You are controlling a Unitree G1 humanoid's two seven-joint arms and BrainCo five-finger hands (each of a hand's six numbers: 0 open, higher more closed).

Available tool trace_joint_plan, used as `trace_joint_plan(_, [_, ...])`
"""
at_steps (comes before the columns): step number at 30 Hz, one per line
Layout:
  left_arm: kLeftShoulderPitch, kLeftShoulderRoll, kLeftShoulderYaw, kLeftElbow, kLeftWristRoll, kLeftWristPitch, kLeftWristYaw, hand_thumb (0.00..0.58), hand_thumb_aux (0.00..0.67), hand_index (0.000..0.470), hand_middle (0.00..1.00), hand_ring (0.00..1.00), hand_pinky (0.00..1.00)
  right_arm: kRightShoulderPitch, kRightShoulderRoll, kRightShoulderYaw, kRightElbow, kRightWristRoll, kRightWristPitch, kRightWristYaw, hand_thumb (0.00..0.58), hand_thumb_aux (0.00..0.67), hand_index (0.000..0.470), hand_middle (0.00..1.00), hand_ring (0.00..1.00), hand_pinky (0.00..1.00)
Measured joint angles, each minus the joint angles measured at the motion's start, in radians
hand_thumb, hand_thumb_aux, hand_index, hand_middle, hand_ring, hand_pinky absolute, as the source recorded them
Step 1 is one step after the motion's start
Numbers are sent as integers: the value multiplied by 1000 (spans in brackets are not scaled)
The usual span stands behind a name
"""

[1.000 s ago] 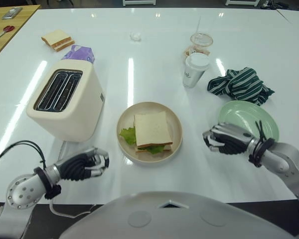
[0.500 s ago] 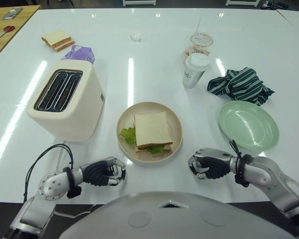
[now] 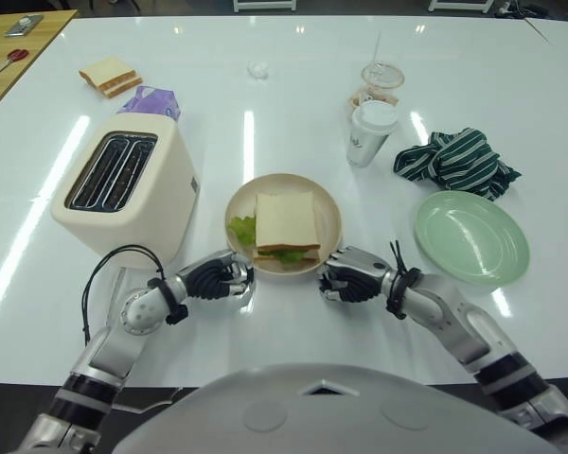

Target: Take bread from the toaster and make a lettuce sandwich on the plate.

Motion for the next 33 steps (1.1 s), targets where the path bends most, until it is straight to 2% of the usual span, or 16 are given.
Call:
trace_joint_plan(3, [-70, -32, -12, 56, 32, 14, 43, 580, 670, 470, 1000, 1000, 1000, -37, 71, 15, 40, -32, 55, -48, 580, 670, 470, 1000, 1000, 1000])
trace_joint_plan(10, [-279, -129, -25, 246, 90, 86, 153, 580, 670, 470, 1000, 1000, 1000, -220, 196, 43, 270, -100, 130, -200, 580, 670, 470, 1000, 1000, 1000])
trace_joint_plan(14, [-415, -188, -29, 404, 117, 96, 228, 580, 670, 470, 1000, 1000, 1000, -380, 260, 59, 483, -112, 150, -306, 580, 670, 470, 1000, 1000, 1000])
trace_joint_plan(20, [-559, -257, -41, 603, 156, 13, 372, 580, 670, 470, 1000, 1000, 1000, -530, 314, 67, 692, -135, 187, -493, 580, 670, 470, 1000, 1000, 1000])
trace_joint_plan(25, [-634, -283, -18, 655, 169, -71, 524, 580, 670, 470, 1000, 1000, 1000, -593, 336, 67, 732, -169, 205, -677, 580, 670, 470, 1000, 1000, 1000])
trace_joint_plan(26, [-626, -278, -3, 618, 169, -81, 548, 580, 670, 470, 1000, 1000, 1000, -590, 333, 59, 702, -168, 207, -699, 580, 670, 470, 933, 933, 933])
trace_joint_plan(27, [-609, -270, 15, 558, 169, -88, 562, 580, 670, 470, 1000, 1000, 1000, -581, 324, 45, 655, -167, 210, -711, 580, 670, 470, 788, 788, 788])
trace_joint_plan(28, [-591, -262, 32, 504, 167, -88, 568, 578, 633, 444, 1000, 1000, 1000, -572, 313, 29, 612, -165, 213, -713, 580, 670, 470, 533, 533, 533])
trace_joint_plan(29, [-569, -255, 44, 456, 165, -87, 569, 517, 449, 315, 902, 902, 902, -561, 300, 19, 572, -162, 215, -710, 580, 670, 470, 0, 0, 0])
trace_joint_plan(30, [-511, -245, 68, 353, 150, -83, 558, 408, 305, 214, 388, 388, 388, -518, 282, -9, 477, -134, 216, -690, 577, 620, 435, 0, 0, 0])
trace_joint_plan(31, [-436, -224, 87, 240, 126, -73, 531, 58, 34, 24, 0, 0, 0, -459, 256, -21, 367, -114, 208, -654, 436, 336, 236, 0, 0, 0])
trace_joint_plan(32, [-389, -215, 106, 173, 101, -56, 509, 0, 0, 0, 0, 0, 0, -419, 248, -31, 303, -88, 204, -626, 0, 0, 0, 0, 0, 0])
trace_joint_plan(33, [-337, -212, 130, 100, 54, -41, 488, 0, 0, 0, 0, 0, 0, -372, 242, -43, 230, -65, 198, -601, 0, 0, 0, 0, 0, 0])
